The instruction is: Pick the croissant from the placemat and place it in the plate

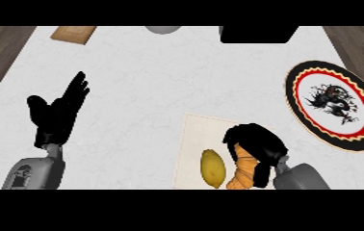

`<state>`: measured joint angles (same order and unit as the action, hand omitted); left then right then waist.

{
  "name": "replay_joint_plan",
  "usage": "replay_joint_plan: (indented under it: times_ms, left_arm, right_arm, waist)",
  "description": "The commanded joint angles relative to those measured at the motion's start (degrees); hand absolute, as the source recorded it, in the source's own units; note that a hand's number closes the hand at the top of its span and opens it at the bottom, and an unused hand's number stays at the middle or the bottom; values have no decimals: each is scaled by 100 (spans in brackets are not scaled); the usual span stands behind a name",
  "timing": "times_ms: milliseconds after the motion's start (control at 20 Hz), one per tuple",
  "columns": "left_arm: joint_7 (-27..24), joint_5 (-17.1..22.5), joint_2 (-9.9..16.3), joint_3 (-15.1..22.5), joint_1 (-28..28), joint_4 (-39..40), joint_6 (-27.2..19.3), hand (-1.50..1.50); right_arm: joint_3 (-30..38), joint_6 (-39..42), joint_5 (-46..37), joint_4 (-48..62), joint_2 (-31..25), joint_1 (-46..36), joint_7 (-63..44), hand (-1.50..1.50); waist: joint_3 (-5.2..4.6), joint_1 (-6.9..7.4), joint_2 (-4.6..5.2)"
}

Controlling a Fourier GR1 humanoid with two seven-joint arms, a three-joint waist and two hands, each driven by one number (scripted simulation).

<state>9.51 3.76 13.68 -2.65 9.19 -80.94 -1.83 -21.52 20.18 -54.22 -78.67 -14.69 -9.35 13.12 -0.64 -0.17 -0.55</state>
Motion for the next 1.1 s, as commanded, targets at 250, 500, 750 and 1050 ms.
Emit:
replay_joint_plan:
  times_ms: [250, 500, 750, 1050]
  left_arm:
    - [-7, -48, 1, -48, 208, 295, 6, 0]
    - [98, 35, 20, -19, 153, 9, 111, 0]
    - [-47, -136, -74, -8, 168, 150, -79, 0]
    - [30, -97, -37, 22, -156, -227, 73, 0]
  right_arm:
    - [1349, -1078, -275, 401, 1408, -861, -2755, 150]
    - [1441, -2607, -1009, 14, 1453, -1414, -3395, 150]
    - [1853, -3520, -1938, -266, 1200, -1768, -3936, 150]
    - [2334, -3693, -1832, -841, 1269, -1480, -4515, 150]
  waist:
    - [55, 41, 95]
    - [65, 71, 48]
    - [60, 0, 58]
    - [65, 13, 43]
